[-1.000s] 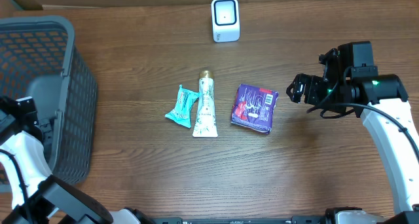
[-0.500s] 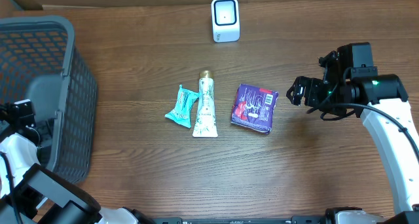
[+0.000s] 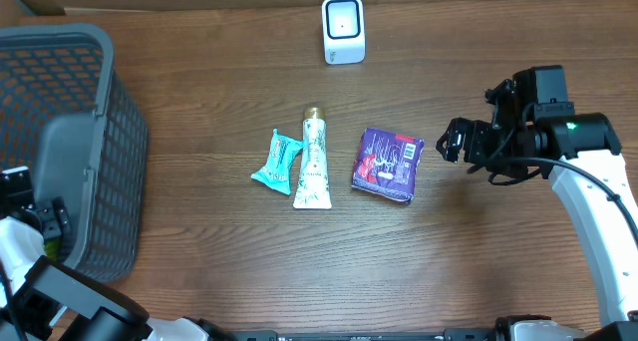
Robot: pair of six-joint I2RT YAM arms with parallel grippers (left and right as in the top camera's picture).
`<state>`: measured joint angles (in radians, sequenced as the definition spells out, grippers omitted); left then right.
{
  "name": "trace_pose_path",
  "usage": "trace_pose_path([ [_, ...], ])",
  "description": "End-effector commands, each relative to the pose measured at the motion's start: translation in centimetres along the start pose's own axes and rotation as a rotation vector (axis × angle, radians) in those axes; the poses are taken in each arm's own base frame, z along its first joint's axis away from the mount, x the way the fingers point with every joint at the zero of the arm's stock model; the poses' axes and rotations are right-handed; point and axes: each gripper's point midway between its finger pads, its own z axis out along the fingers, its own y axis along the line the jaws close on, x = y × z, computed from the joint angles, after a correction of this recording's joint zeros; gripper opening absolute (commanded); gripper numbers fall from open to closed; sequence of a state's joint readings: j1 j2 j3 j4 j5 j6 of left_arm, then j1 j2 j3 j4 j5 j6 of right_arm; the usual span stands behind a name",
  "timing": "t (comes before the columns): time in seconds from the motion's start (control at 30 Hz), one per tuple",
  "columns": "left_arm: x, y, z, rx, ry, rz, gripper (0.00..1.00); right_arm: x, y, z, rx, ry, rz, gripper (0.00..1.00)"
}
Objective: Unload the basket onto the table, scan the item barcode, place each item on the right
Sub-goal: 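Reach the left gripper into the basket toward the green juice box, then grasp the green juice box and lift it out with the left gripper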
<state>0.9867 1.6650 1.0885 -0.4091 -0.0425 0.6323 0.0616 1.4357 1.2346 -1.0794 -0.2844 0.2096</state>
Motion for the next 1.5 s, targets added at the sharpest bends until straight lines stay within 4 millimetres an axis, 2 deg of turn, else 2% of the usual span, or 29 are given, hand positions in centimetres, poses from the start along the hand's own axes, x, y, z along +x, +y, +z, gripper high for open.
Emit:
trace_pose_path([
  [0.0,1.1,0.9,0.6,-0.006,0.015,-0.012,0.87,0.6,-0.3,0.2,0.018,0.020,0.003,1.00],
  [0.27,1.5,-0.3,1.8,0.065,0.010,-0.020,0.86,0.6,-0.9,0.2,0.053,0.020,0.006,1.00],
  [0.4,2.5,-0.9,3.0,0.085,0.052,-0.019,0.78,0.7,-1.0,0.2,0.054,0.024,0.007,1.00],
  [0.6,2.9,-1.9,4.0,0.130,0.063,-0.021,0.75,0.8,-1.0,0.2,0.055,0.027,0.012,1.00],
  [0.7,2.6,-2.4,4.0,0.157,0.041,-0.024,0.62,0.8,-1.0,0.2,0.055,0.027,0.012,1.00],
  [0.77,2.3,-2.8,3.9,0.180,0.024,-0.027,0.42,0.8,-1.0,0.2,0.054,0.026,0.012,1.00],
  [0.83,2.2,-3.3,3.8,0.207,0.016,-0.032,0.15,0.8,-0.9,0.2,0.052,0.027,0.012,1.00],
  [0.87,2.0,-3.5,3.8,0.221,0.007,-0.033,0.06,0.8,-0.9,0.2,0.052,0.027,0.012,1.00],
  [1.03,1.5,-4.4,3.5,0.260,0.016,-0.256,0.04,0.2,-0.7,0.2,0.044,0.003,0.004,1.00],
  [1.07,0.8,-4.4,3.1,0.258,0.006,-0.289,0.04,-0.1,-0.7,0.2,0.042,-0.007,0.001,1.00],
  [1.13,-2.2,-3.8,1.6,0.242,-0.051,-0.374,0.04,-0.1,-0.7,0.2,0.041,-0.008,0.001,1.00],
  [1.3,-8.9,-2.4,-2.3,0.222,-0.200,-0.451,0.04,-0.4,-0.6,0.2,0.038,-0.019,-0.002,1.00],
  [1.33,-10.4,-2.3,-3.4,0.224,-0.234,-0.463,0.04,-0.4,-0.6,0.2,0.037,-0.022,-0.003,1.00],
  [1.37,-12.9,-2.4,-5.4,0.232,-0.288,-0.463,0.04,-0.5,-0.5,0.2,0.036,-0.026,-0.004,1.00],
  [1.47,-16.3,-3.0,-9.3,0.248,-0.358,-0.424,0.04,-0.5,-0.5,0.2,0.037,-0.025,-0.004,1.00],
])
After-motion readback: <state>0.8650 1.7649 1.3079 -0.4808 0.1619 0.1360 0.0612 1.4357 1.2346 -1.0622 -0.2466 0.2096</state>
